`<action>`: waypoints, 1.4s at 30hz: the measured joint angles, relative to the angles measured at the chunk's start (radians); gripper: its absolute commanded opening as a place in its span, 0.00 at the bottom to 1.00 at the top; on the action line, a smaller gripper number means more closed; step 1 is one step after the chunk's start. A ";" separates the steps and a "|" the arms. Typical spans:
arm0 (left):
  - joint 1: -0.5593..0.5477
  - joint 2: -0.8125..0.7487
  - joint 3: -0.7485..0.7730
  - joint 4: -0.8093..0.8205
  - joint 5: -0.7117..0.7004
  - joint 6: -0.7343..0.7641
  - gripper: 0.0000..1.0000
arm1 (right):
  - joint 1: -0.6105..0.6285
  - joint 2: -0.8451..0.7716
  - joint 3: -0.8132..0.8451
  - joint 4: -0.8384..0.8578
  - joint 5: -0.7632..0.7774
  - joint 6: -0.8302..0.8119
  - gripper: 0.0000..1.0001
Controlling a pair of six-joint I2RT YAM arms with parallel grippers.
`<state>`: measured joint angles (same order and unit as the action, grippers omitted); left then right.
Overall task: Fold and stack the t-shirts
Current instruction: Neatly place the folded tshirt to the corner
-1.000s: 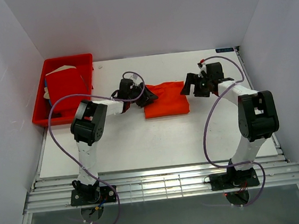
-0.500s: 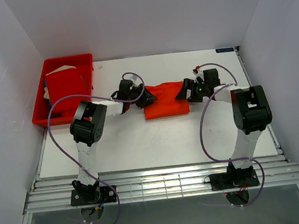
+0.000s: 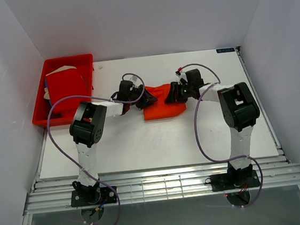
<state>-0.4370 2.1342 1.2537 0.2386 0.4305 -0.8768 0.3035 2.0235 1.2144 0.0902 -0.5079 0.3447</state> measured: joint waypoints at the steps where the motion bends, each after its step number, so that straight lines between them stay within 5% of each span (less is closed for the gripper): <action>1: 0.000 -0.002 -0.001 -0.001 0.000 0.000 0.52 | 0.005 0.003 0.001 -0.009 0.005 0.002 0.33; 3: 0.000 -0.003 -0.002 -0.002 0.000 0.000 0.52 | 0.008 0.007 0.003 -0.045 0.037 -0.002 0.08; 17: 0.002 -0.107 0.080 -0.160 -0.051 0.039 0.53 | -0.005 -0.017 0.166 -0.349 0.297 -0.119 0.08; 24: 0.012 -0.334 0.097 -0.187 -0.056 0.070 0.53 | -0.120 -0.045 0.426 -0.546 0.435 -0.259 0.08; 31: 0.015 -0.394 -0.003 -0.220 -0.056 0.095 0.52 | -0.262 -0.035 0.616 -0.667 0.475 -0.386 0.08; 42: 0.024 -0.430 -0.121 -0.349 -0.077 0.119 0.52 | -0.521 0.227 0.856 -0.753 0.387 -0.483 0.08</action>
<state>-0.4133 1.7042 1.1332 -0.1104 0.3538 -0.7574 -0.2173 2.2505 2.0705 -0.6628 -0.1211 -0.1379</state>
